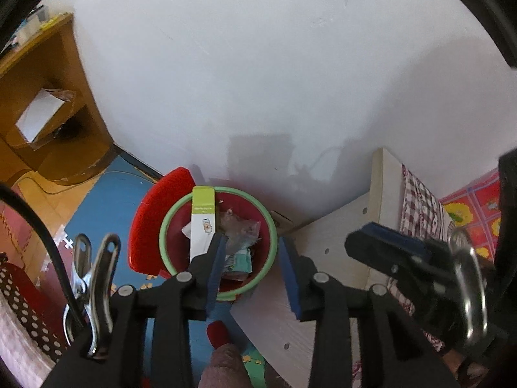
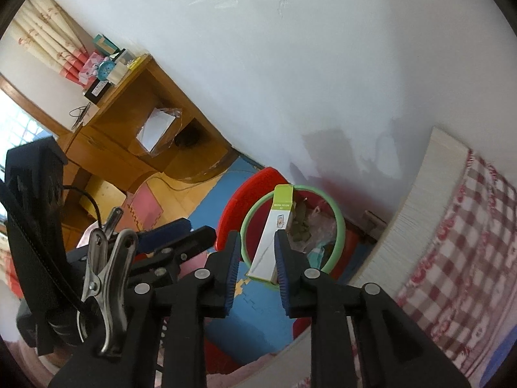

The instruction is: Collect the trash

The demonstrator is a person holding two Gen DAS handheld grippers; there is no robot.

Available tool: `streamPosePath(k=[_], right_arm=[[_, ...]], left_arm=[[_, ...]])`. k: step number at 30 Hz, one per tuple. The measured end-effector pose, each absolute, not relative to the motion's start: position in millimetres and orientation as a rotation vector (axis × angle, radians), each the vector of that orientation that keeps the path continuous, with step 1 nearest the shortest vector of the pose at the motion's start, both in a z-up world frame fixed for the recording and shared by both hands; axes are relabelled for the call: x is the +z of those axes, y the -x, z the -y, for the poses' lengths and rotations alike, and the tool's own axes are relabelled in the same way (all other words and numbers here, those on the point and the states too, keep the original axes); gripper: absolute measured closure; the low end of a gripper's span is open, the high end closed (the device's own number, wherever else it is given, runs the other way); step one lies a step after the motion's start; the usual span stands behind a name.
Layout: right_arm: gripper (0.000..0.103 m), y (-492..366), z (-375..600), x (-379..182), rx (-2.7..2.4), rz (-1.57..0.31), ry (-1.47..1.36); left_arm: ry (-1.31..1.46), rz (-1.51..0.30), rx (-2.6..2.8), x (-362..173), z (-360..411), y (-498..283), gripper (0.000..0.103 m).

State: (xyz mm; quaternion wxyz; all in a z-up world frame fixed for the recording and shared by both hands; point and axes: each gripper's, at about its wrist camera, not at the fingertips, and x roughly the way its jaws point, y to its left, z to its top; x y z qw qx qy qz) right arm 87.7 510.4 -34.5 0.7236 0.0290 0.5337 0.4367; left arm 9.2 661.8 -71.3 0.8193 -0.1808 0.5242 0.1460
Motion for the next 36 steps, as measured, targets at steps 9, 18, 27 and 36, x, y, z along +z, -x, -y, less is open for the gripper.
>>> streamPosePath(k=[9,18,27,36], right_arm=[[0.074,-65.3,-499.8,-25.4,0.934,-1.122,0.006],[0.074,-52.9,-497.1,-38.0,0.921,-1.122,0.051],[0.074,-47.3,-499.3,-42.1,0.917,-1.124,0.075],[0.074,-47.4,-499.1,-42.2,0.916,-1.126,0.075]], left_arm=[[0.362,-1.118,0.390,-64.5,-656.7,4.3,0.057],[0.345,-1.148,0.443,-74.0,-655.3,14.8,0.056],[0.342,-1.165,0.446,-79.5,-653.5,17.7,0.053],[0.342,-1.169,0.451,-80.1,-652.9,18.7,0.053]])
